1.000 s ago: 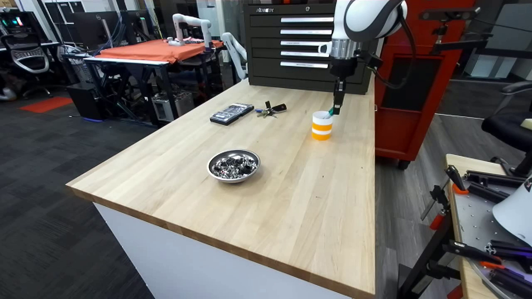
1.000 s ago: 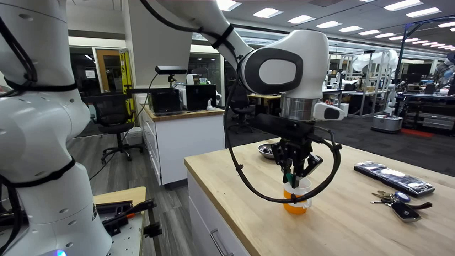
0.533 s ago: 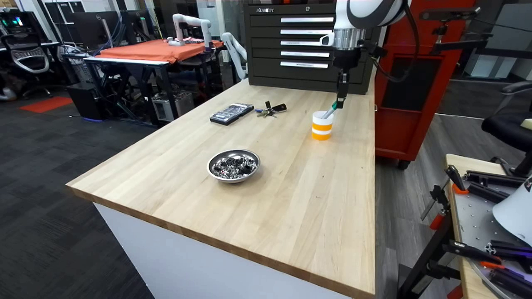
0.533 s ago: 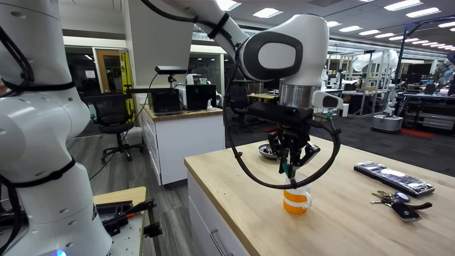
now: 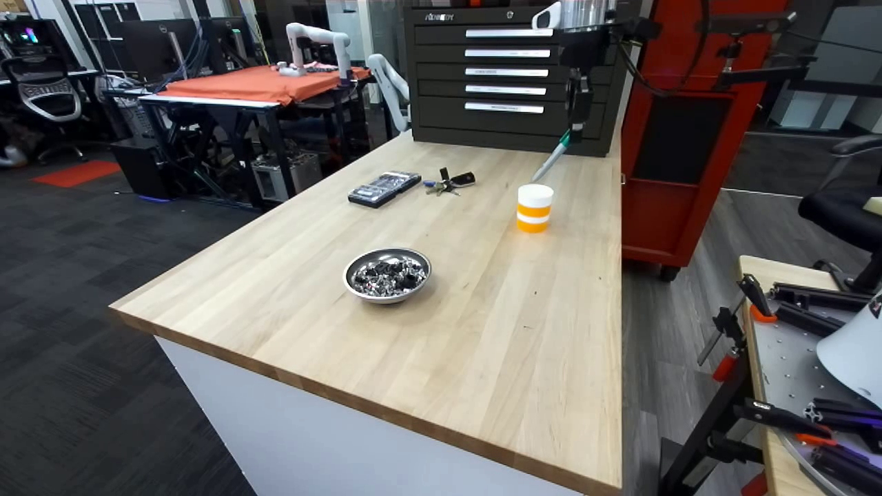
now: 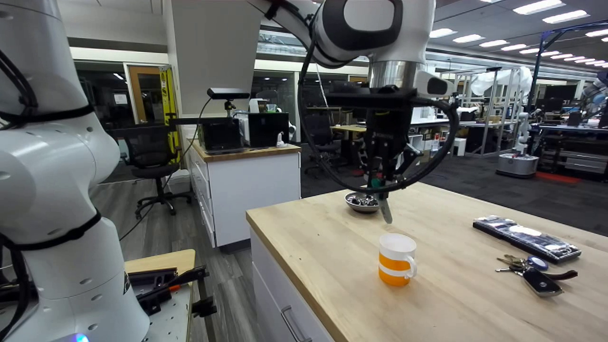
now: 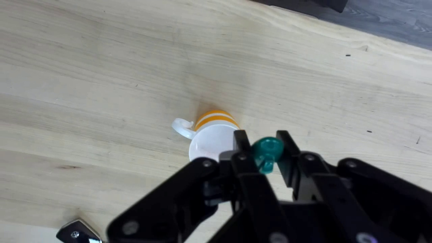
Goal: Pick up the pen from the cup and put it on the table.
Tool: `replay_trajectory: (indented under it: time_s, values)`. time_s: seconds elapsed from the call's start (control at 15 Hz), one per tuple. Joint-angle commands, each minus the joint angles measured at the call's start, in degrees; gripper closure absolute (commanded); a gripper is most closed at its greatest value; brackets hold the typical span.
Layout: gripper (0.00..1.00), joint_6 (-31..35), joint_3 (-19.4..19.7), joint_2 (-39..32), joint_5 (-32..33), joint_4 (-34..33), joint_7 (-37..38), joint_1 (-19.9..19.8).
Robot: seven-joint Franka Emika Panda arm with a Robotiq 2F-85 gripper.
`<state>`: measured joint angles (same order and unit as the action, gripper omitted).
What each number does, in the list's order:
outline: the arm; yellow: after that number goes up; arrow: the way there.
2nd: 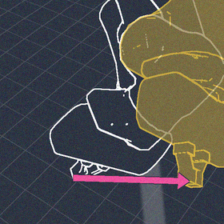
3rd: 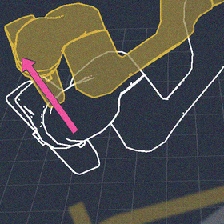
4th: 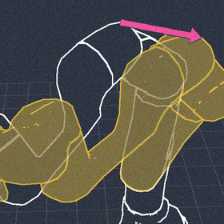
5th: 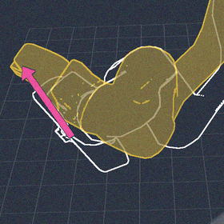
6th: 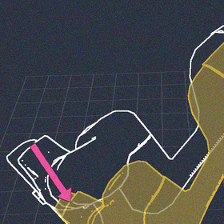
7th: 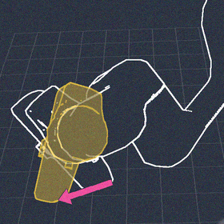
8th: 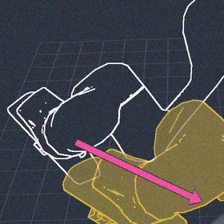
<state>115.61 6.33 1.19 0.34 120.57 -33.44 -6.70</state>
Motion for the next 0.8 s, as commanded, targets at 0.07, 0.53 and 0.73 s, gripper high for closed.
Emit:
replay_trajectory:
  time_s: [0.07,0.53,0.73]
  values:
    - [0.94,-3.3,-1.8,1.1,0.9,-2.7,3.1,2.0]
    - [0.94,1.6,-5.0,-2.3,-0.2,-1.7,12.1,5.0]
    - [0.94,6.4,-6.2,-4.9,-0.2,-1.3,18.8,6.1]
